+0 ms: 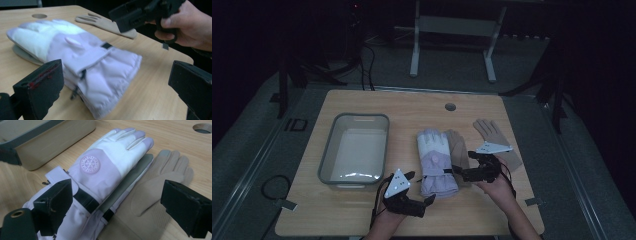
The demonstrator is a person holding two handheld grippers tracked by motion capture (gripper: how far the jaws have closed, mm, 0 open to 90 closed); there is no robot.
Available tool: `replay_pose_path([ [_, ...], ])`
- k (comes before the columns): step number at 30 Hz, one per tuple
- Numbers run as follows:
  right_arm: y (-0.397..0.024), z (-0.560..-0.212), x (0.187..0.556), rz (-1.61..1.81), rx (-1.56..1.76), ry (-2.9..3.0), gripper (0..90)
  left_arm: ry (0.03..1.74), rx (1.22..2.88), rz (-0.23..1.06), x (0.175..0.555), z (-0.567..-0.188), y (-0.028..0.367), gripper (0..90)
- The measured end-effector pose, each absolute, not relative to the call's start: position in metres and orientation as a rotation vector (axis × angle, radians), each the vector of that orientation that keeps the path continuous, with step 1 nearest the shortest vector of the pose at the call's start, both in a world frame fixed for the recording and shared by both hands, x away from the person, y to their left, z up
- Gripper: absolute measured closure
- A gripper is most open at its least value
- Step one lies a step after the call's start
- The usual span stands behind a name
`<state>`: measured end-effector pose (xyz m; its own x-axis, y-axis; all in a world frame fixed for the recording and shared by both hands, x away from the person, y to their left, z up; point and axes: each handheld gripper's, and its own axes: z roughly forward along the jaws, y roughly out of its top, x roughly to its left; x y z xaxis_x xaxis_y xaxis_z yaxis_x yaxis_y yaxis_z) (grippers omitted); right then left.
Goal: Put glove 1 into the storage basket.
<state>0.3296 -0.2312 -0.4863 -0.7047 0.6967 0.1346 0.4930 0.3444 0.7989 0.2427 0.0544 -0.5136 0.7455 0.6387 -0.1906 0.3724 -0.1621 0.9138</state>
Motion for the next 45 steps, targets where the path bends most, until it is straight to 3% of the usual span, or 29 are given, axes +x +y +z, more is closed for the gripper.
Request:
replay_pose_path([
  [2,-0.230,-0.484,0.333,1.286,1.091,2.366,19.1,0.810,1.797,0.270,0.250,-0.509,0.051,2.9],
  [7,-0.222,-0.481,0.340,1.267,1.128,2.357,42.7,0.893,1.818,0.282,0.263,-0.505,0.041,14.9],
  [10,-0.221,-0.485,0.345,1.323,1.183,2.374,50.6,0.980,1.840,0.263,0.269,-0.510,0.038,19.0],
  [14,-0.220,-0.497,0.351,1.353,1.253,2.411,48.8,1.073,1.880,0.254,0.272,-0.522,0.036,20.5],
  [20,-0.219,-0.518,0.355,1.351,1.349,2.468,46.1,1.177,1.876,0.073,0.280,-0.545,0.041,23.3],
  [23,-0.221,-0.529,0.359,1.372,1.428,2.484,46.1,1.162,1.873,0.010,0.283,-0.551,0.041,32.5],
  [29,-0.223,-0.551,0.370,1.423,1.572,2.562,45.2,1.161,1.887,-0.097,0.292,-0.561,0.042,37.7],
  [38,-0.219,-0.554,0.374,1.453,1.517,2.642,63.7,1.102,1.909,-0.152,0.299,-0.567,0.043,47.0],
  [45,-0.201,-0.540,0.357,1.242,1.286,2.584,74.8,1.097,1.949,-0.139,0.298,-0.561,0.041,63.2],
])
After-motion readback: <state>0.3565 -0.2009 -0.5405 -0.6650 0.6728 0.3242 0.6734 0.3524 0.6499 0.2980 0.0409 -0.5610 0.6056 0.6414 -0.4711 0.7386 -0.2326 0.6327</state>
